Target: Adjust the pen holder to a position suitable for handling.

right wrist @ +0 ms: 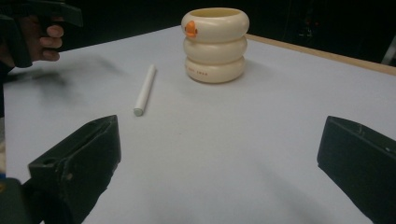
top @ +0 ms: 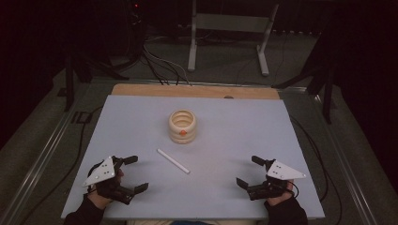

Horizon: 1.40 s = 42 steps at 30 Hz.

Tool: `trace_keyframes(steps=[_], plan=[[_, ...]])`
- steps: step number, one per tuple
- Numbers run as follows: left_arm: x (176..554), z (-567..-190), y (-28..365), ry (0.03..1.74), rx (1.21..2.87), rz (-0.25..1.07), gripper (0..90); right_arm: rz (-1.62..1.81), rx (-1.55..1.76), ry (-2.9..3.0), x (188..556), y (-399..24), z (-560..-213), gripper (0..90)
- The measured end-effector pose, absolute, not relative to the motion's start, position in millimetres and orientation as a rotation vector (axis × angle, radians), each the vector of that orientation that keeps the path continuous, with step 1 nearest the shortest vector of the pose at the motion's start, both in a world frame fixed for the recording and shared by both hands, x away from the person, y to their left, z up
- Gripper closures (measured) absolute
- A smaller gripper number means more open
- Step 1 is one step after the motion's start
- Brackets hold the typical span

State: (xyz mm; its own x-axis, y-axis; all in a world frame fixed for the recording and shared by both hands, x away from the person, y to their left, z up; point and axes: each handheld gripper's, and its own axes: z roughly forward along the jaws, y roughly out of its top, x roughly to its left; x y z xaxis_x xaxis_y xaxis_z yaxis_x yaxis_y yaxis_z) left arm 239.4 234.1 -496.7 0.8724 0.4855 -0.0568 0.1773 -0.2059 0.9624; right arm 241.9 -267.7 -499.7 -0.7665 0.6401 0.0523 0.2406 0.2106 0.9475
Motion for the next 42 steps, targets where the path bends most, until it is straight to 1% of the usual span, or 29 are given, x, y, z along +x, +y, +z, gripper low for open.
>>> trace_keyframes(steps=[15, 22, 29, 34, 38, 42], plan=[[239.6, -494.5, 231.2, 0.502, 1.81, 0.261, 0.1, 1.563, 0.823, 2.163, 242.5, -262.1, -498.2, 0.0], [239.5, -482.8, 224.9, 0.457, 1.837, 0.227, 0.1, 1.573, 0.819, 2.157, 240.9, -261.0, -495.8, 0.0], [243.8, -469.6, 223.2, 0.451, 1.831, 0.191, 0.1, 1.577, 0.811, 2.16, 240.4, -259.9, -494.8, 0.0], [250.1, -458.8, 224.6, 0.463, 1.816, 0.182, 0.1, 1.58, 0.812, 2.158, 239.8, -260.0, -494.0, 0.0], [256.1, -448.6, 223.6, 0.499, 1.841, 0.132, 0.1, 1.591, 0.818, 2.16, 240.0, -260.0, -493.8, 0.0], [259.9, -441.4, 220.0, 0.495, 1.846, 0.184, 0.1, 1.594, 0.819, 2.162, 240.5, -260.3, -494.2, 0.0]])
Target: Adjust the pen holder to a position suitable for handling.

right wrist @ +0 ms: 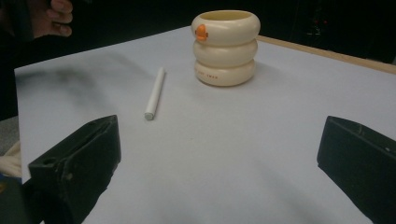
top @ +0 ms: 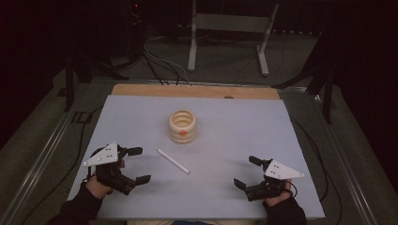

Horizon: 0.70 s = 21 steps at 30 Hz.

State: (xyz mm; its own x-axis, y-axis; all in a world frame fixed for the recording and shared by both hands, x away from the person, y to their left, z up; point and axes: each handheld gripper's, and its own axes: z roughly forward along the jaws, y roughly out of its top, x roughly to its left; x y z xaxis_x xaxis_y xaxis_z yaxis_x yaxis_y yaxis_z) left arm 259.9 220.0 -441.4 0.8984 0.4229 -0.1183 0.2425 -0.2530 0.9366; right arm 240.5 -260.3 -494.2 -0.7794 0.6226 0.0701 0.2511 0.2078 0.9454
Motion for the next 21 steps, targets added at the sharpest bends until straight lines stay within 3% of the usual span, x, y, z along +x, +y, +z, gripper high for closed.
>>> trace_keyframes(steps=[21], plan=[[305.3, -408.5, 217.3, 0.567, 1.803, 0.105, 0.1, 1.601, 0.822, 2.152, 240.9, -262.4, -493.1, 0.0]])
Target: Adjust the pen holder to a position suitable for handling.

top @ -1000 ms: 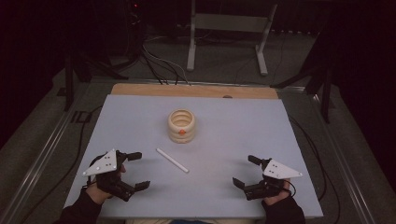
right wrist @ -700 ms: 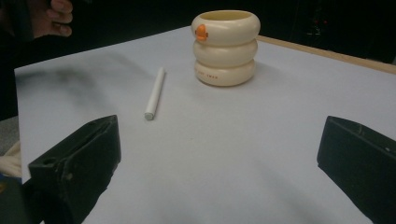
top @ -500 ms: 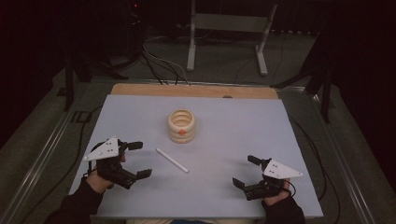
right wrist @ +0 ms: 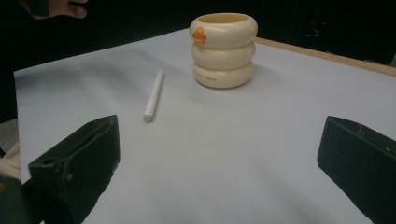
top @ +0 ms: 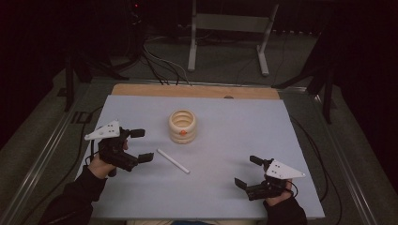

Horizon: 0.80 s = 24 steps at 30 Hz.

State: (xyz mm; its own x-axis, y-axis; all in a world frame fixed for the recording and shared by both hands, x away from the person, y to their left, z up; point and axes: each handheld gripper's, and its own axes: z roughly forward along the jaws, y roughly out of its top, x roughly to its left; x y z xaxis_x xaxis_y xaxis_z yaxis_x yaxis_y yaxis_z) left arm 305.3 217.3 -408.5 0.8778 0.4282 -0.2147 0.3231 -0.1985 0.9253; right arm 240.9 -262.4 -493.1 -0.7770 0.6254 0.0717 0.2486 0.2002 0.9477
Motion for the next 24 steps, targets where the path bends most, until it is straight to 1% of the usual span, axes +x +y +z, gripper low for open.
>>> trace_keyframes(steps=[11, 17, 20, 21, 24], plan=[[338.0, -399.5, 213.7, 0.691, 1.776, 0.074, 0.1, 1.608, 0.823, 2.153, 241.3, -263.0, -493.5, 0.0], [357.3, -394.8, 209.2, 0.794, 1.786, 0.06, 0.2, 1.613, 0.824, 2.159, 241.4, -262.4, -494.0, 0.0], [368.6, -393.3, 206.8, 0.867, 1.784, 0.029, 0.2, 1.614, 0.826, 2.161, 241.8, -262.3, -494.3, 0.0], [371.2, -392.9, 205.9, 0.892, 1.783, 0.042, 0.2, 1.613, 0.826, 2.161, 241.7, -262.1, -494.4, 0.0], [376.2, -392.3, 204.4, 0.918, 1.777, 0.032, 0.2, 1.613, 0.826, 2.162, 241.4, -262.0, -494.2, 0.0]])
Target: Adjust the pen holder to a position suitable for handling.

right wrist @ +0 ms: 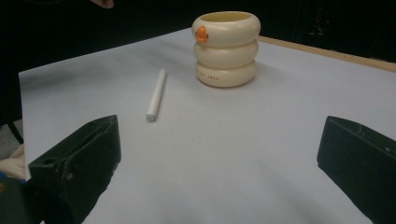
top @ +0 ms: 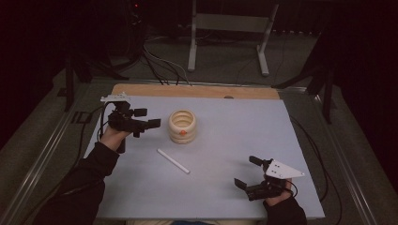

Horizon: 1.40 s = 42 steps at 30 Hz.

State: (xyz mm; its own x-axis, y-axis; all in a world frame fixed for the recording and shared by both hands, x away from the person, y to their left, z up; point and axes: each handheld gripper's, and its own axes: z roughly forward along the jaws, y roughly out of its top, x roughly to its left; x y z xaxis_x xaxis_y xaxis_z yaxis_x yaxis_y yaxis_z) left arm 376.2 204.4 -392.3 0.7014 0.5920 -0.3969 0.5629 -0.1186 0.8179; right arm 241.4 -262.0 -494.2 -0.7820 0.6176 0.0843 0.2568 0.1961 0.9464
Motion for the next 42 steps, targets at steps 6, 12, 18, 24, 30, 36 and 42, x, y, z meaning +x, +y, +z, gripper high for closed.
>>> trace_keyframes(steps=[6, 12, 18, 24, 30, 36, 42], plan=[[395.8, -395.8, 194.5, 1.038, 1.782, -0.085, 0.2, 1.612, 0.827, 2.163, 242.0, -262.0, -494.6, 0.0], [407.5, -402.3, 185.5, 1.123, 1.789, -0.123, 0.2, 1.61, 0.824, 2.163, 241.8, -261.9, -494.5, 0.0], [413.5, -409.1, 176.4, 1.169, 1.795, -0.101, 0.3, 1.607, 0.82, 2.165, 241.7, -261.5, -494.6, 0.0], [420.5, -411.4, 167.6, 1.207, 1.806, -0.159, 0.3, 1.604, 0.822, 2.164, 241.6, -261.6, -494.4, 0.0], [426.5, -411.8, 155.2, 1.329, 1.872, -0.12, 0.3, 1.599, 0.816, 2.166, 241.6, -261.0, -494.5, 0.0], [433.9, -416.0, 149.5, 1.402, 1.884, -0.129, 2.8, 1.599, 0.821, 2.169, 242.0, -261.3, -495.0, 0.0], [440.4, -420.3, 140.6, 1.447, 1.932, -0.121, 16.3, 1.6, 0.823, 2.168, 242.2, -261.6, -495.1, 0.0]])
